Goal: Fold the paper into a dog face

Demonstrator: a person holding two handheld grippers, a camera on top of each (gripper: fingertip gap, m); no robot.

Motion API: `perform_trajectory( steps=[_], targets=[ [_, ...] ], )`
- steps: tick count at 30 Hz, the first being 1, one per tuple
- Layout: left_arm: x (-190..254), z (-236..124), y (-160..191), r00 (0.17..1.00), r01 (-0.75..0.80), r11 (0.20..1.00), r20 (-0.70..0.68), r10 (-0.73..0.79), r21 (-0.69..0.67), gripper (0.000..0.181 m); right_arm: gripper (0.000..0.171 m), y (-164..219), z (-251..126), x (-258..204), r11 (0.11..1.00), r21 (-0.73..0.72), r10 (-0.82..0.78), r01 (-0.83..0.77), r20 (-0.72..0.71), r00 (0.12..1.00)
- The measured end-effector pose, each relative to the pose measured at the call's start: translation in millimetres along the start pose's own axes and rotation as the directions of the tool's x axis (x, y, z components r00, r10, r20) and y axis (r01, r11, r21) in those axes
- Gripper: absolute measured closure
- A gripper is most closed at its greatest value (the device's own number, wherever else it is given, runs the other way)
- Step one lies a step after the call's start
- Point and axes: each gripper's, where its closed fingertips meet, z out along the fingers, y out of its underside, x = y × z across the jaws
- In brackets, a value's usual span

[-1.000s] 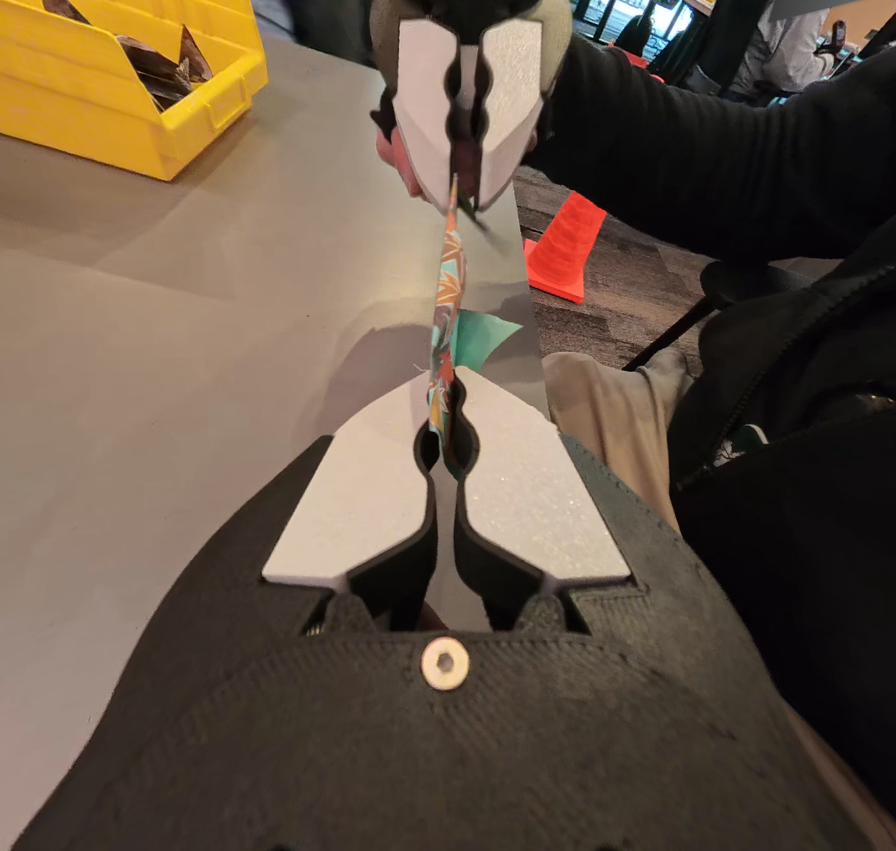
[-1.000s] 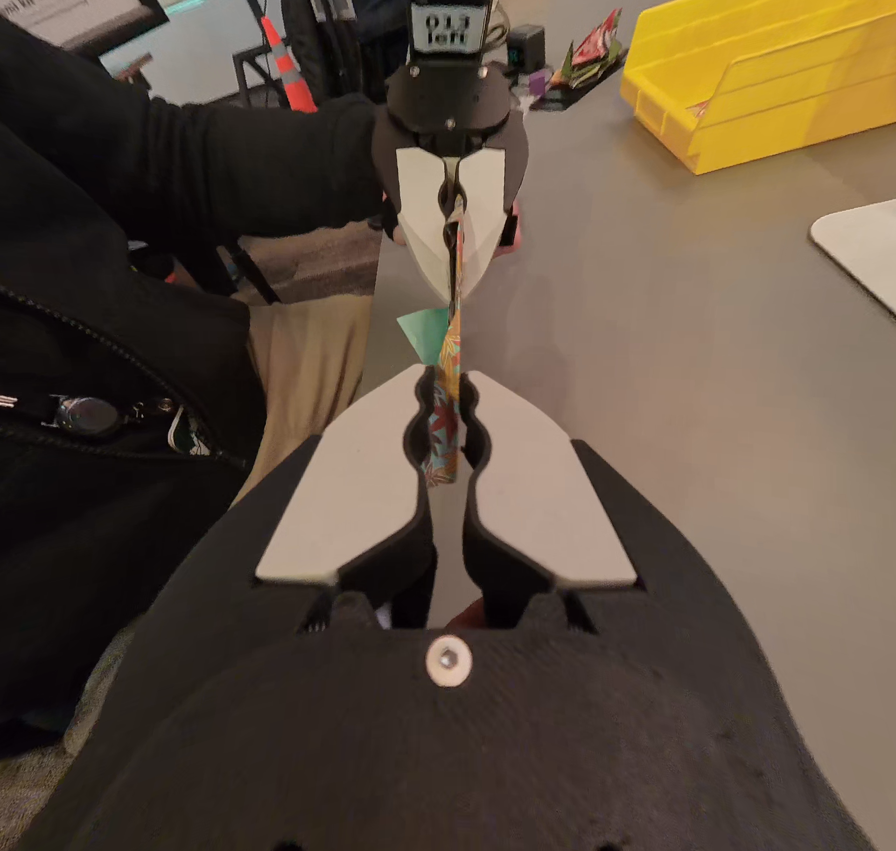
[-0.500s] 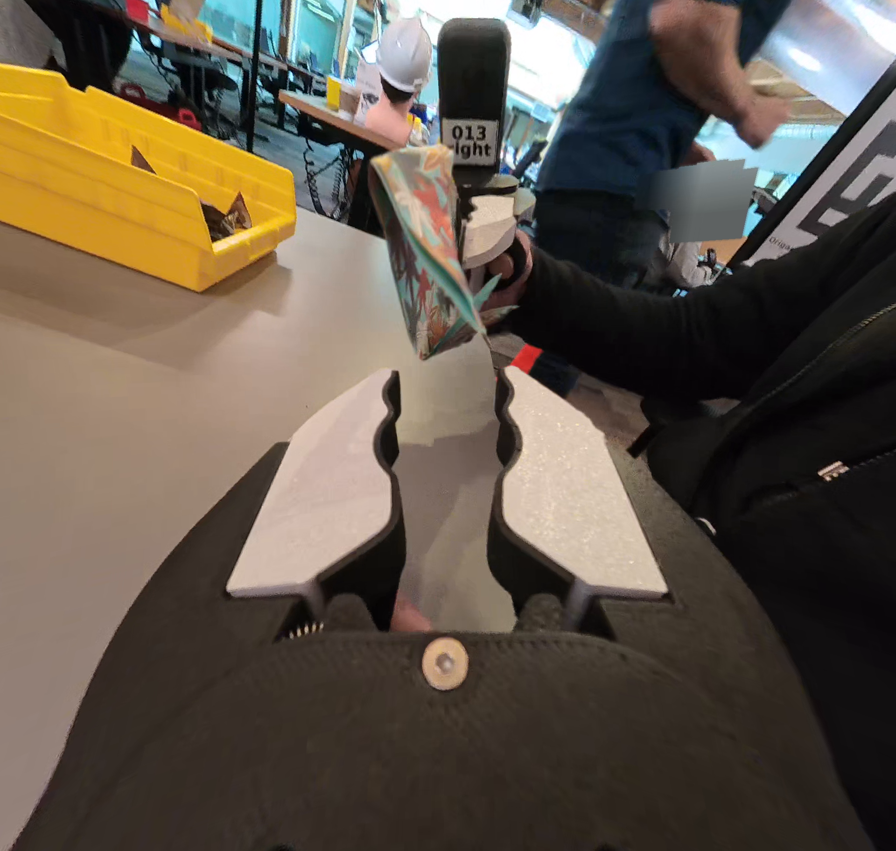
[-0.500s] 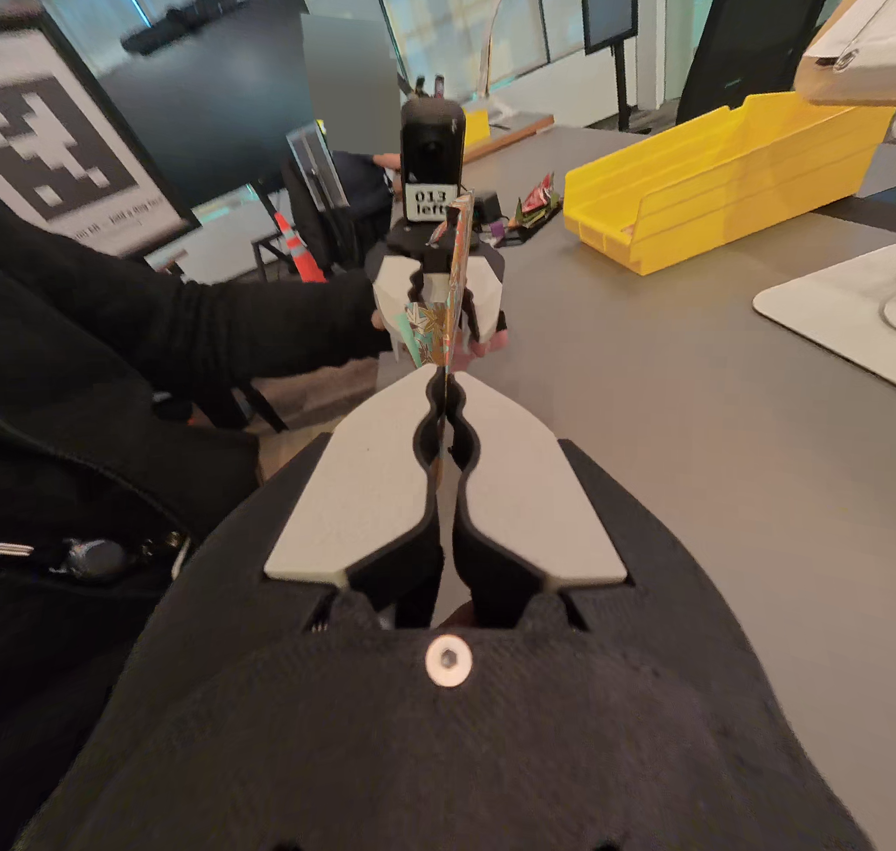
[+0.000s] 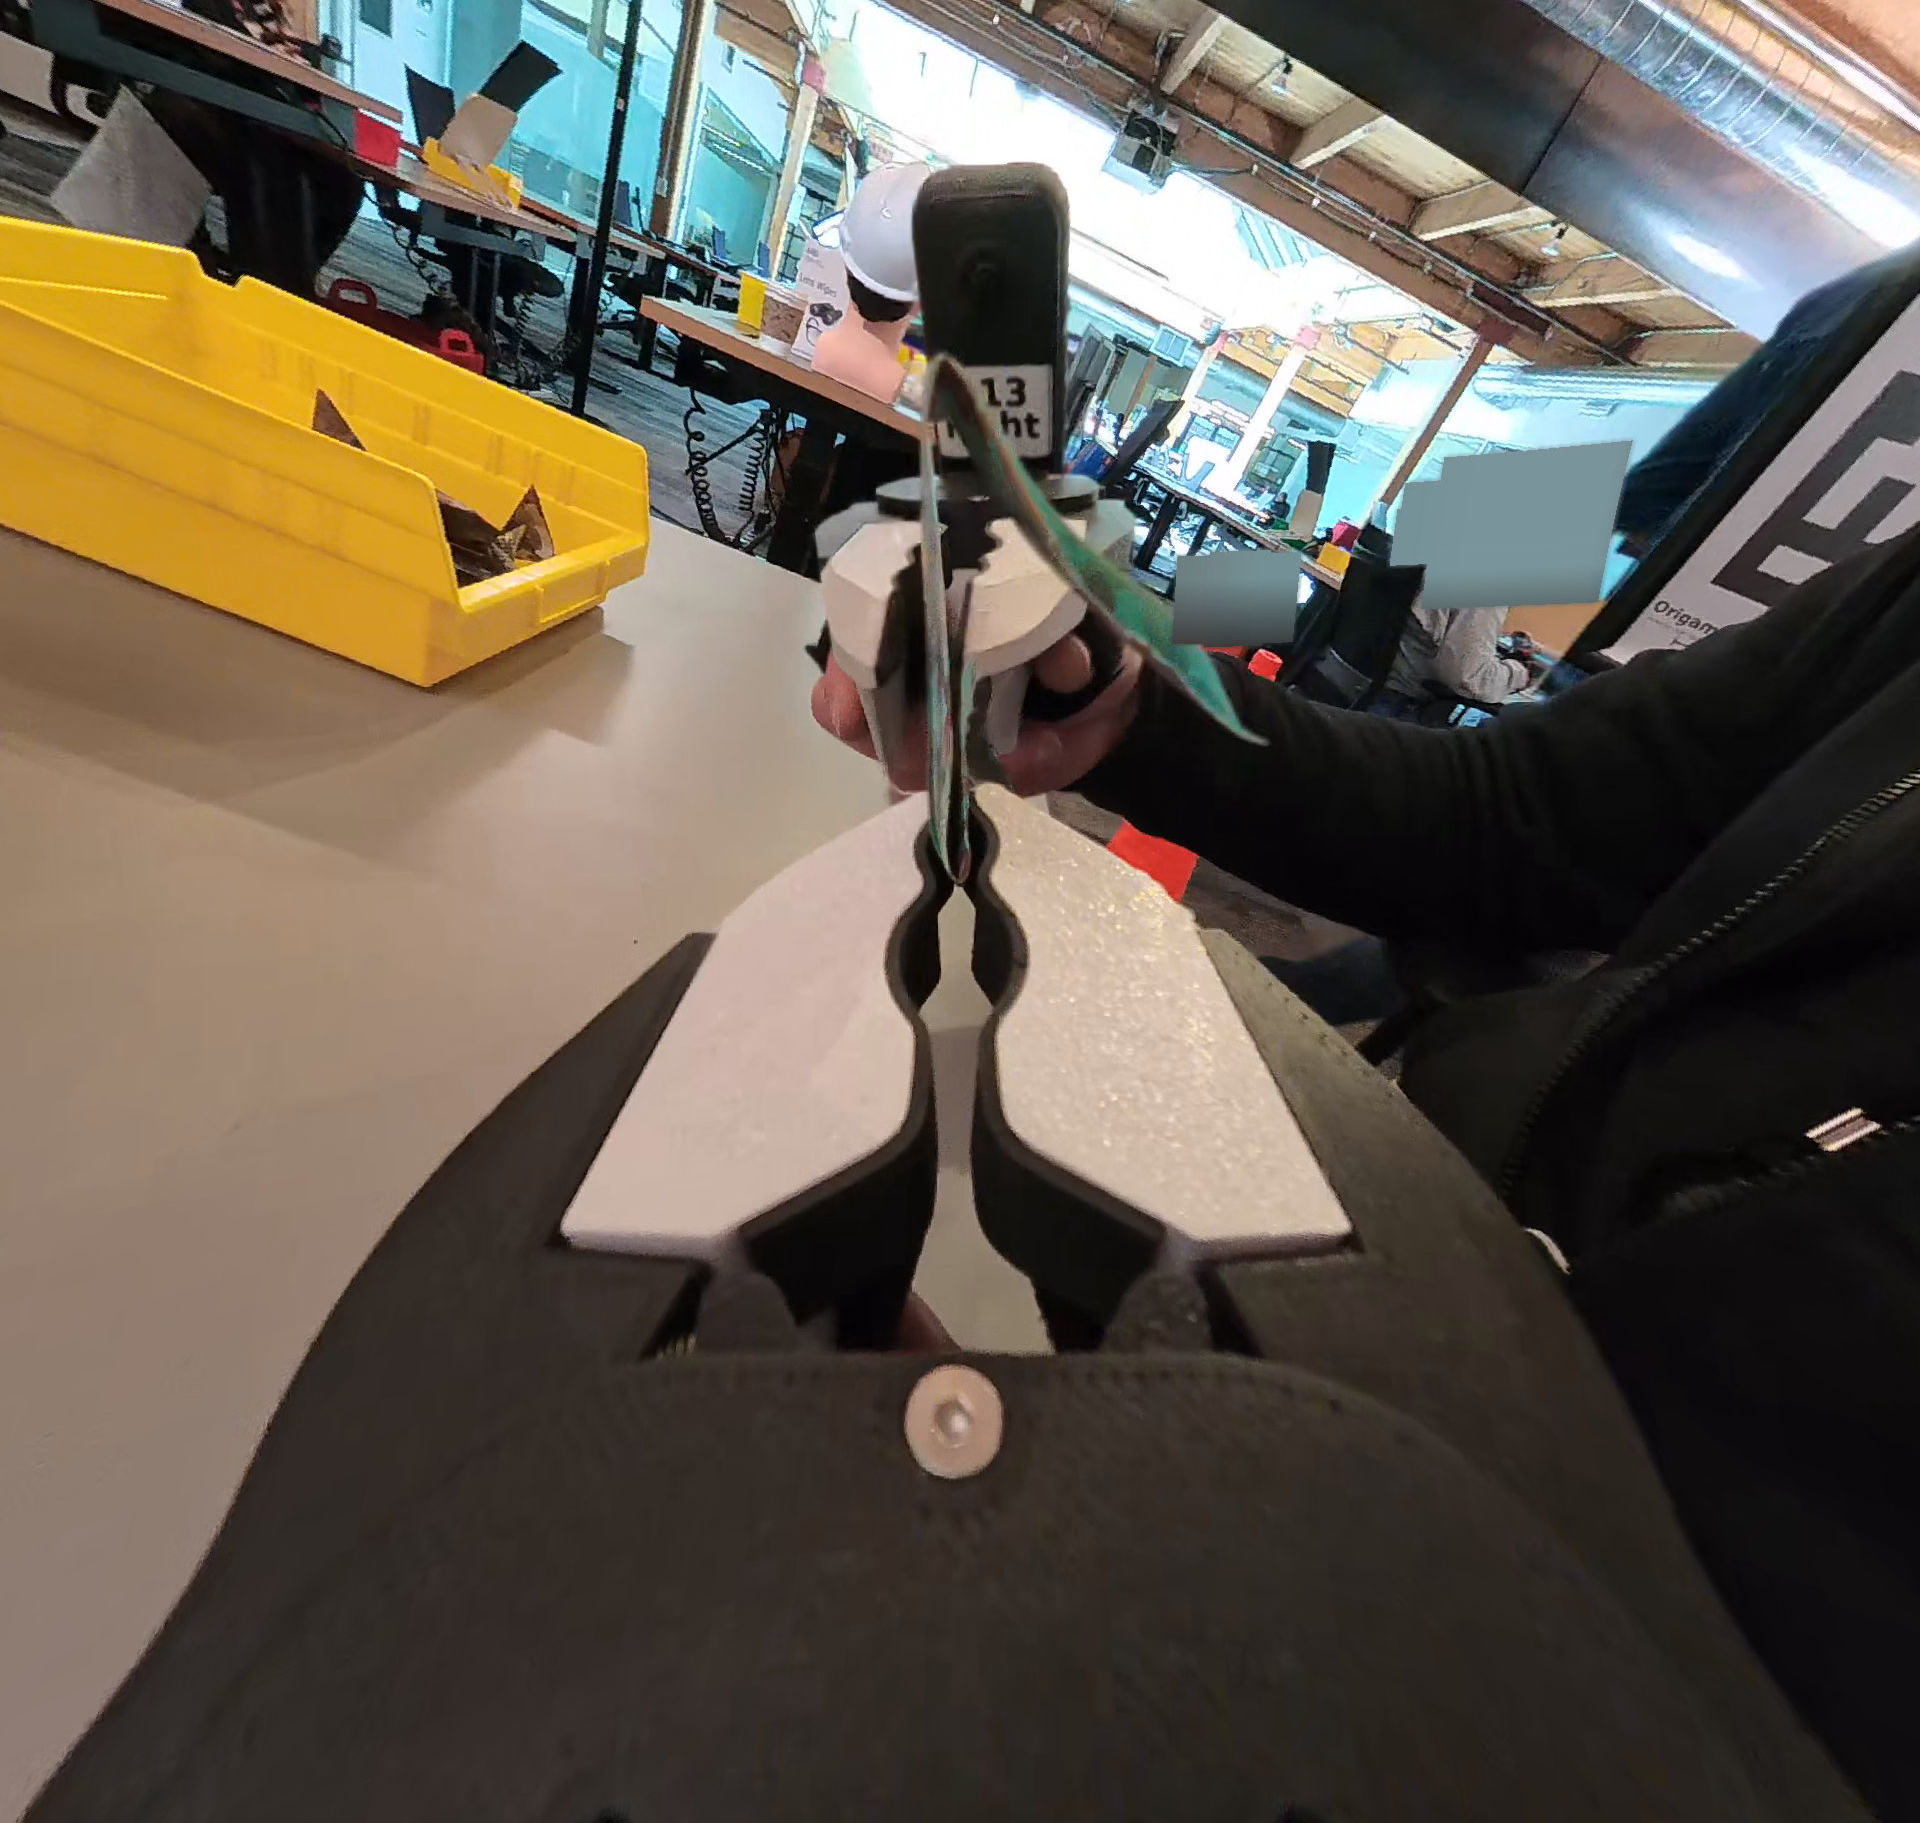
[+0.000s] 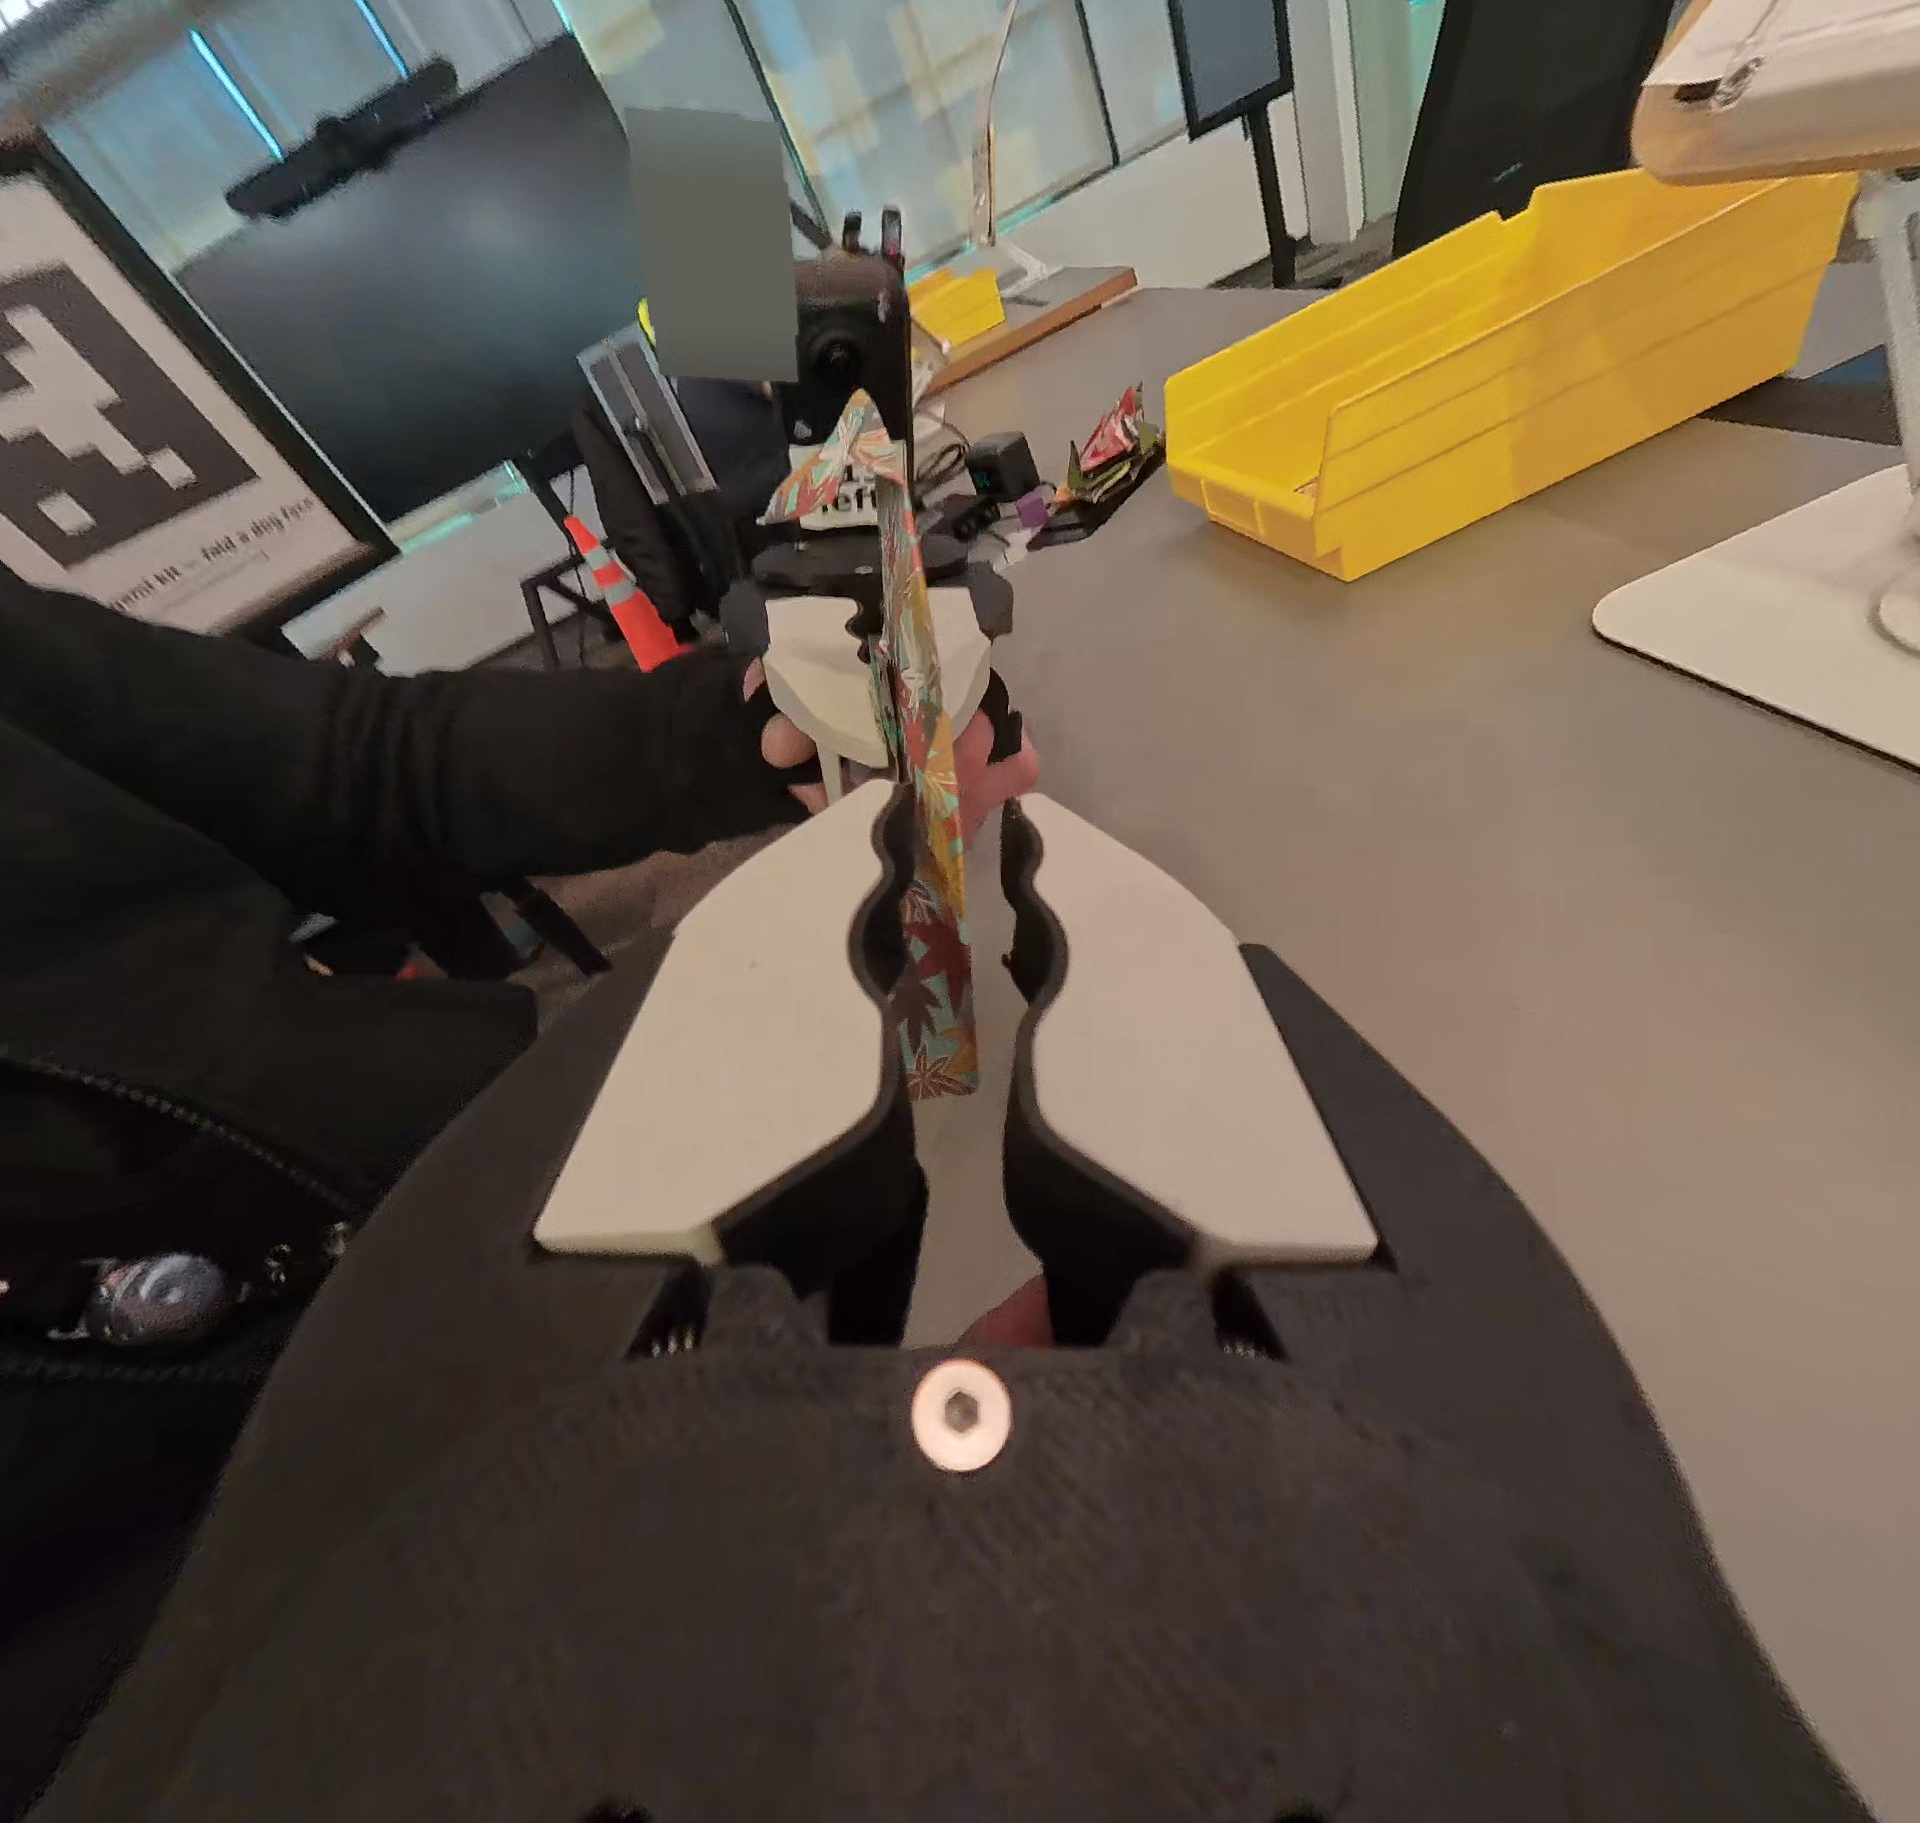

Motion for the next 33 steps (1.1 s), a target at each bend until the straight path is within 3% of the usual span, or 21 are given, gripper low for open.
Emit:
perform_trajectory(
  steps=[4, 7, 9, 14, 20, 22, 27, 30, 33],
  targets=[
    [3, -1, -1, 1.000, 0.005, 1.000, -0.024, -0.005, 0.010, 0.181, 0.170, 0, 5, 0, 0.998, -0.046, -0.054, 0.053, -0.016, 0.998],
    [4, 0, 1, 0.999, 0.016, 1.000, -0.030, -0.016, -0.001, 0.165, 0.171, -4, 9, -1, 0.998, -0.038, -0.059, 0.058, -0.023, 0.998],
    [2, 0, 0, 1.000, 0.008, 1.000, -0.013, -0.008, 0.013, 0.181, 0.171, -5, 12, 1, 0.996, -0.035, -0.081, 0.079, -0.045, 0.996],
    [0, -5, -3, 1.000, 0.015, 1.000, -0.019, -0.015, 0.025, 0.181, 0.171, -10, 15, -2, 0.996, -0.032, -0.079, 0.078, -0.030, 0.996],
    [5, -10, -10, 0.998, 0.028, 0.998, -0.066, -0.024, 0.064, 0.181, 0.151, -11, 17, -6, 0.996, -0.057, -0.069, 0.070, 0.012, 0.998],
    [5, -12, -10, 0.997, 0.031, 0.997, -0.071, -0.026, 0.065, 0.181, 0.168, -8, 18, -5, 0.995, -0.058, -0.086, 0.087, 0.007, 0.996],
    [3, -14, -10, 0.995, 0.065, 0.994, -0.087, -0.058, 0.087, 0.181, 0.171, -8, 23, -2, 0.994, -0.052, -0.101, 0.100, -0.019, 0.995],
    [-3, -15, -10, 0.995, 0.079, 0.992, -0.066, -0.073, 0.097, 0.167, 0.171, -9, 25, -1, 0.994, -0.053, -0.102, 0.100, -0.025, 0.994],
    [-7, -17, -10, 0.996, 0.076, 0.991, -0.048, -0.071, 0.108, 0.181, 0.171, -9, 27, -1, 0.994, -0.049, -0.102, 0.100, -0.030, 0.994]
  ],
)
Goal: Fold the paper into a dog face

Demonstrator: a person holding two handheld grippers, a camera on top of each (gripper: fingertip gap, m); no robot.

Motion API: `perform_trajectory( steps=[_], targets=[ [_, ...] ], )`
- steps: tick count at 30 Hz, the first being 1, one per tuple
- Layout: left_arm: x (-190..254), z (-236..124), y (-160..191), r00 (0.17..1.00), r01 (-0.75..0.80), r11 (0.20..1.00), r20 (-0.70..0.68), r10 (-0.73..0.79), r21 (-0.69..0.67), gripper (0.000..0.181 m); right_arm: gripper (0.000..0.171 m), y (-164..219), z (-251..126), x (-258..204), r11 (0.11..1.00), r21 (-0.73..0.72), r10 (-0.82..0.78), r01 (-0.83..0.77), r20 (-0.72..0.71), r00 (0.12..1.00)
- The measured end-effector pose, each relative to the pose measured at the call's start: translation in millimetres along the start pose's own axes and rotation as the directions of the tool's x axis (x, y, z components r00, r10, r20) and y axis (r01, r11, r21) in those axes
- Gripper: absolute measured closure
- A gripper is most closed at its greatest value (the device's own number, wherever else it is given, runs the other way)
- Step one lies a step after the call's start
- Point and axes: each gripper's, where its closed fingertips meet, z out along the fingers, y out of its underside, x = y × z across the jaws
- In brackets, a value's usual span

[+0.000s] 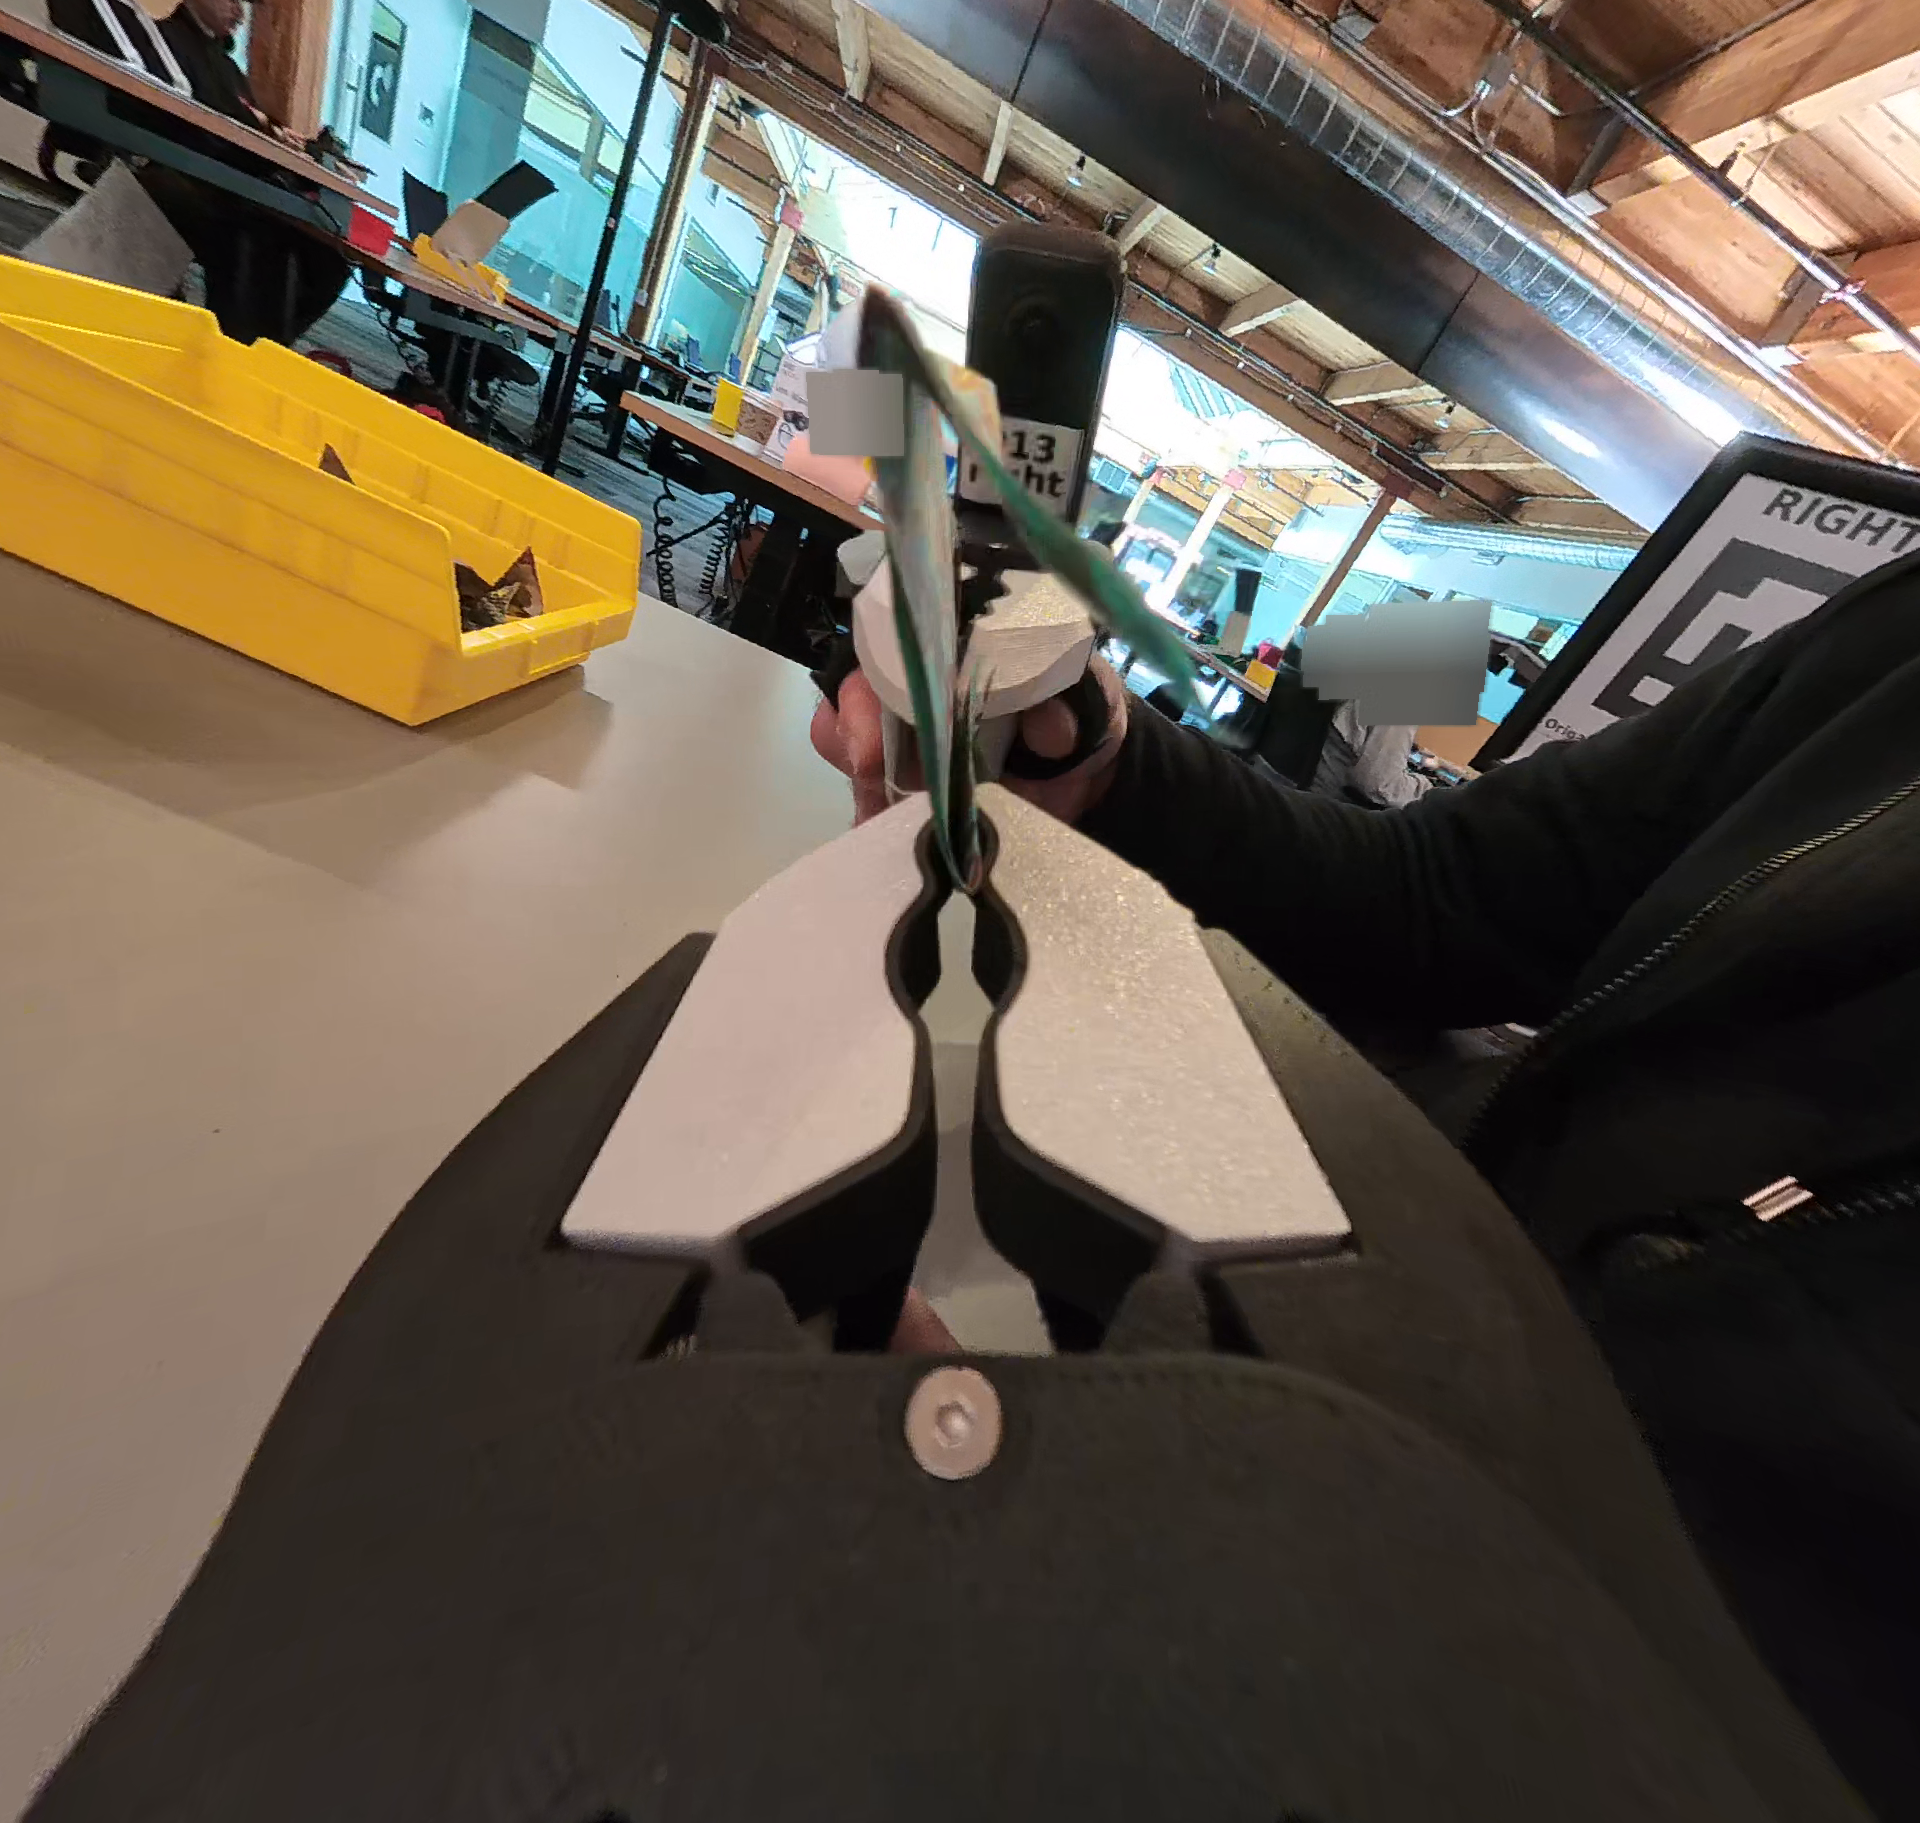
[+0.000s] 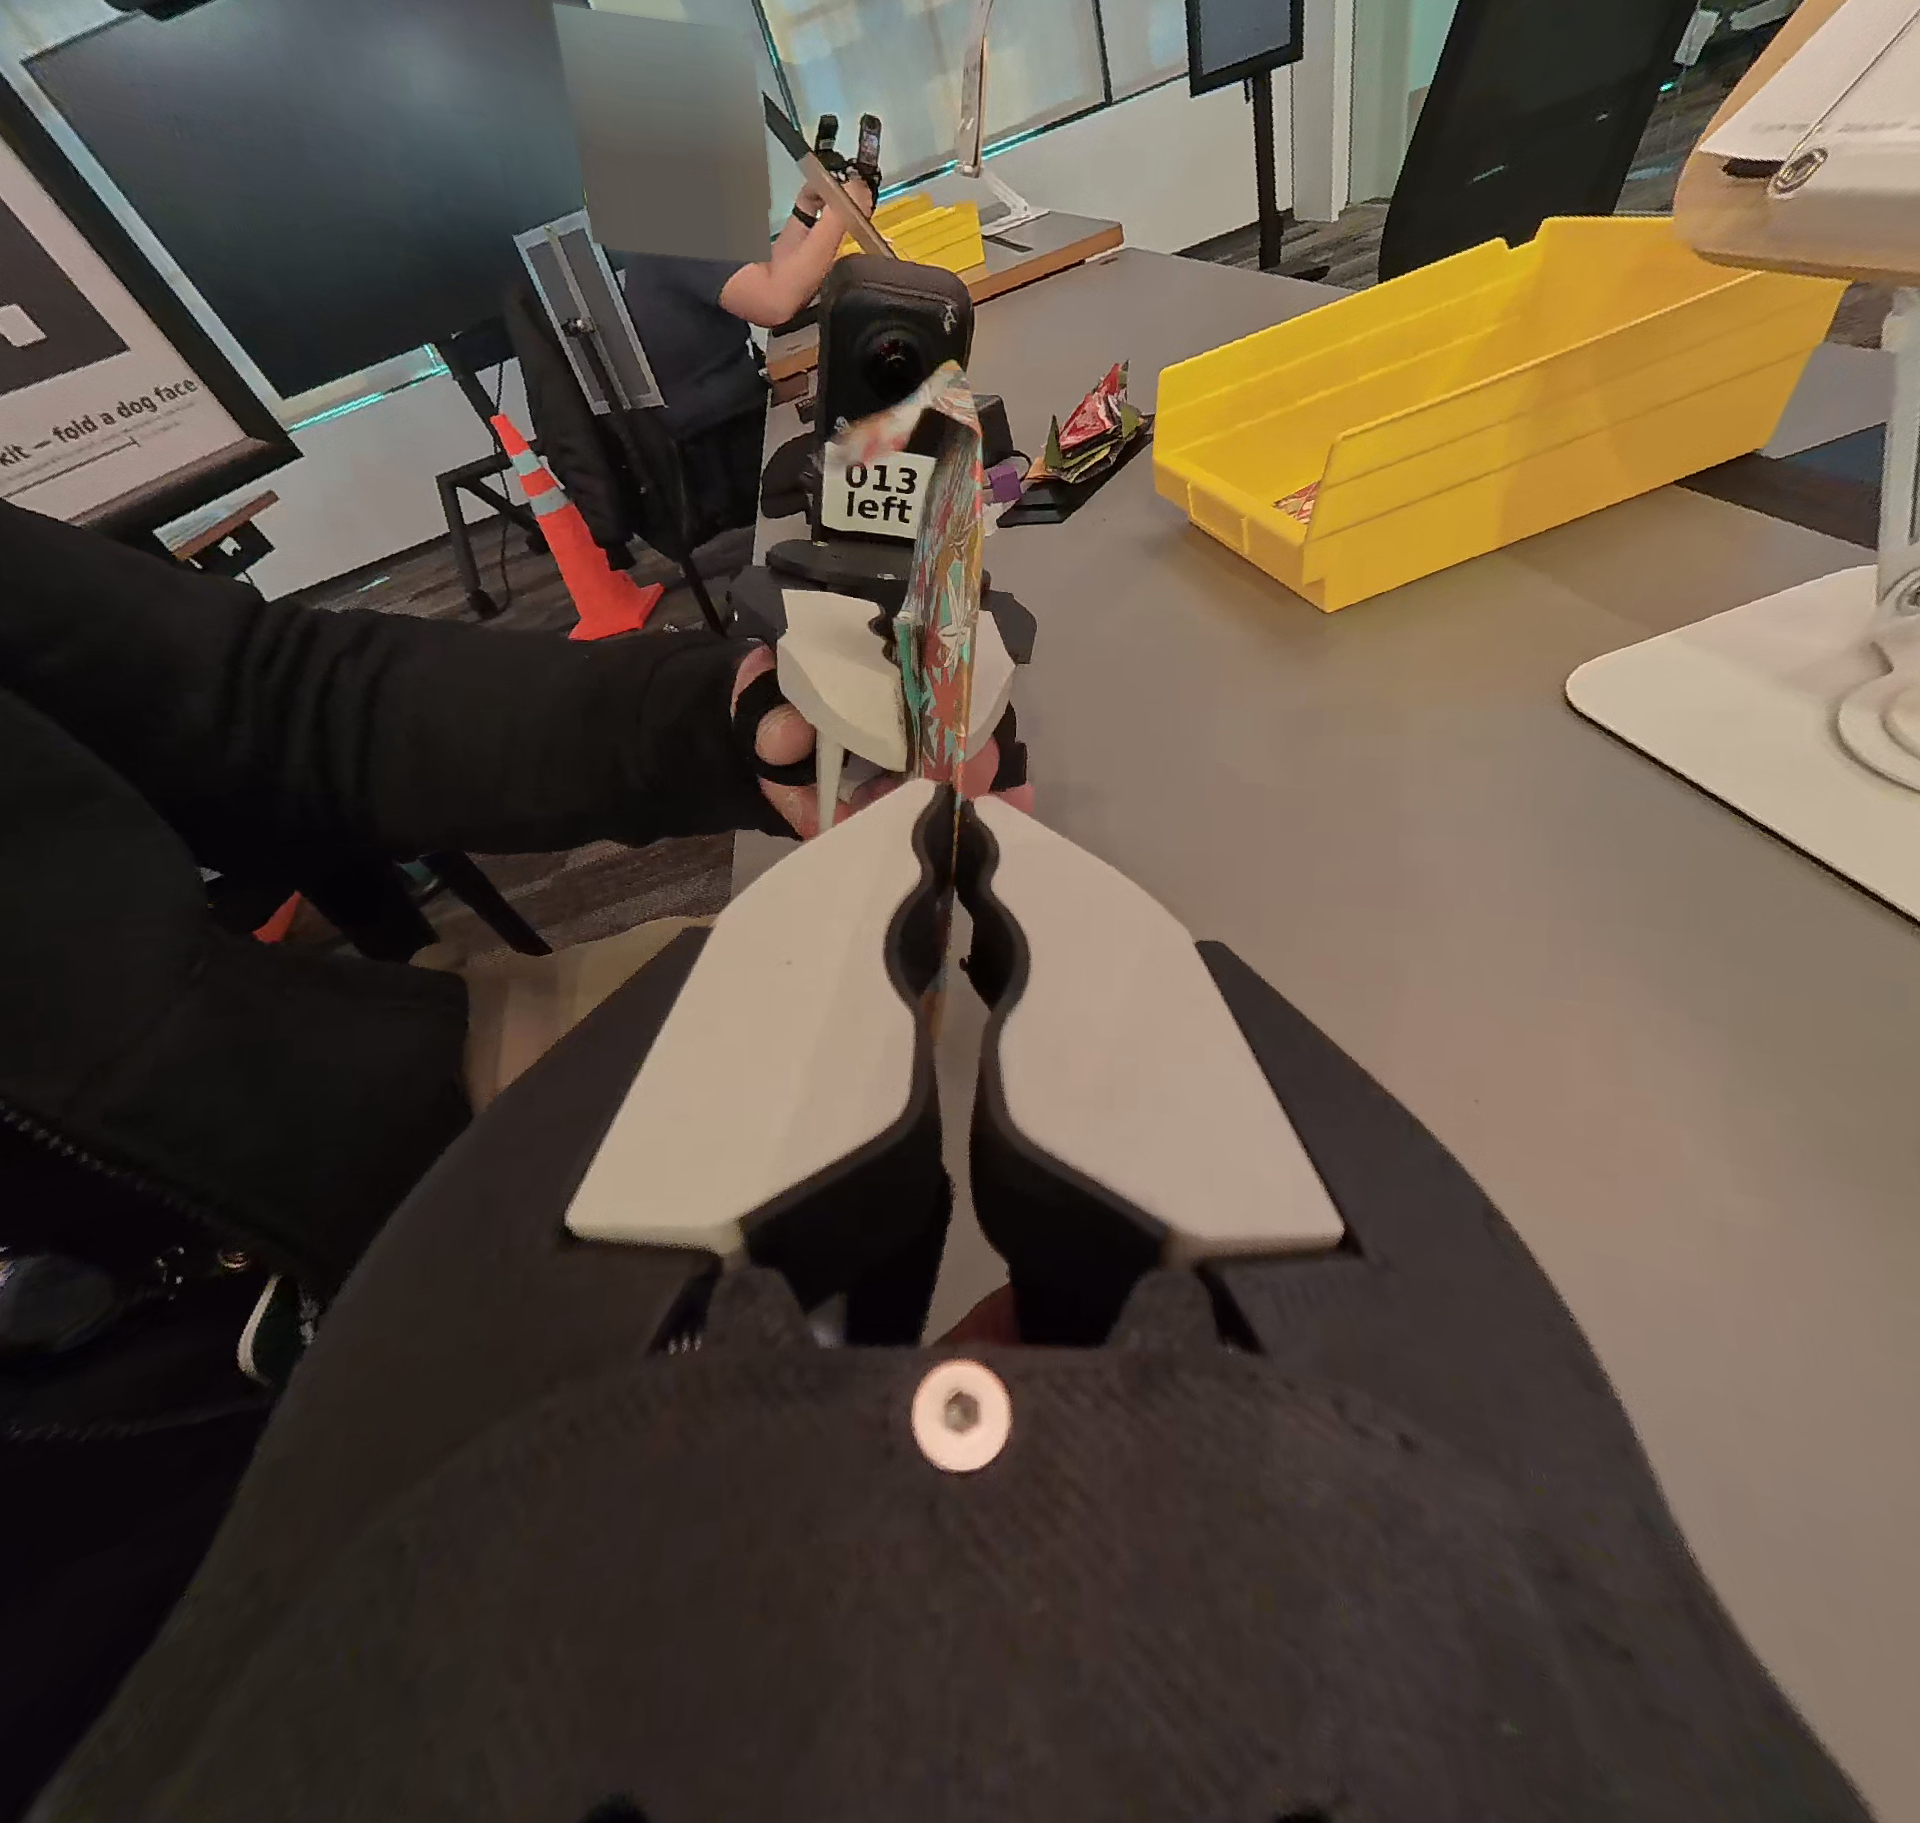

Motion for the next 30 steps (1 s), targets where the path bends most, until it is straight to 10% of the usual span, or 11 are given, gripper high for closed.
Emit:
perform_trajectory(
  steps=[17, 30],
  targets=[
    [-38, -18, 6, 0.985, 0.015, 1.000, 0.172, -0.010, -0.027, 0.162, 0.171, -17, -12, 15, 0.998, 0.061, 0.009, -0.005, -0.051, 0.999],
    [-117, -53, 43, 0.775, -0.103, 0.943, 0.569, 0.277, -0.318, 0.152, 0.171, -26, -47, 52, 0.992, 0.121, 0.062, -0.043, -0.152, 0.987]
  ],
)
